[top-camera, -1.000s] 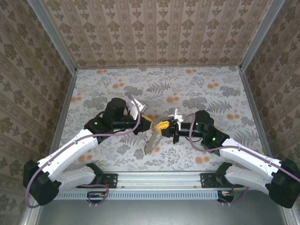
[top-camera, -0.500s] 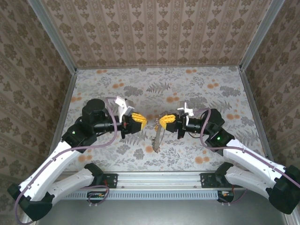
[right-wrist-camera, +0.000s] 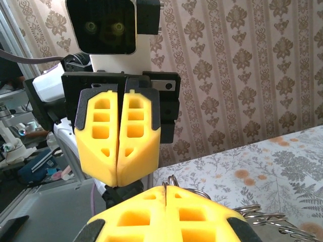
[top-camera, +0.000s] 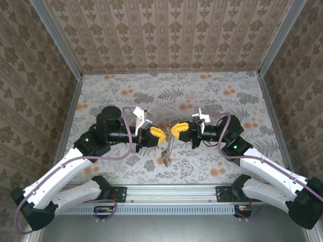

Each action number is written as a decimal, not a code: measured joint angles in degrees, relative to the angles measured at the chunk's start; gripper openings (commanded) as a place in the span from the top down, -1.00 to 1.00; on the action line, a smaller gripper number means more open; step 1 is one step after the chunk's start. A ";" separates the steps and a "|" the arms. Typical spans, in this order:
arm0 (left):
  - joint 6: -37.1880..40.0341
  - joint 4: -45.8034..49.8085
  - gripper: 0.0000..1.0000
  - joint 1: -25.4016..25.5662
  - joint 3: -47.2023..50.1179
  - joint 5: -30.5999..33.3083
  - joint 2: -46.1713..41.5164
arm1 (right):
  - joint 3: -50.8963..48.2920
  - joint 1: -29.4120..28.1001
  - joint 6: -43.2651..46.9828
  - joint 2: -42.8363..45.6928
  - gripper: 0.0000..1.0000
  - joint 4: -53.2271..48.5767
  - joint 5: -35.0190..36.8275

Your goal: Put the keys on the keyring

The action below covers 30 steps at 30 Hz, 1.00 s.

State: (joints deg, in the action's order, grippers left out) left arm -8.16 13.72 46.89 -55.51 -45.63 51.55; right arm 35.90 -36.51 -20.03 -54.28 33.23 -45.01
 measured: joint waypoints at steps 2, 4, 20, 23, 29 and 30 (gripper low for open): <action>0.31 -0.52 0.80 0.00 0.00 0.00 0.50 | 0.02 0.00 -0.15 -0.04 1.00 0.02 -0.50; 0.44 -0.81 0.81 0.00 0.00 0.00 0.96 | 0.02 0.00 -0.17 -0.07 1.00 0.02 -0.74; 0.48 -3.91 0.83 0.00 0.00 -0.83 4.35 | 0.02 0.39 -1.38 -0.11 1.00 1.57 -1.75; 0.48 -4.72 0.83 0.00 0.00 -1.33 4.66 | 0.02 0.55 -1.44 -0.35 1.00 2.58 -1.75; 0.22 -6.12 0.85 -0.02 0.00 -2.21 5.09 | 0.02 0.70 -1.46 -0.59 1.00 3.52 -1.75; 0.15 -6.43 0.86 -0.02 0.00 -2.32 5.09 | 0.02 0.74 -1.46 -0.59 1.00 3.85 -1.75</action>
State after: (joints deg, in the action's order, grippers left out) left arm -8.01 7.29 46.87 -55.51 -47.94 56.64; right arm 35.92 -35.77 -21.50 -54.87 37.08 -46.76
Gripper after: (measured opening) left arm 0.080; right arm 0.064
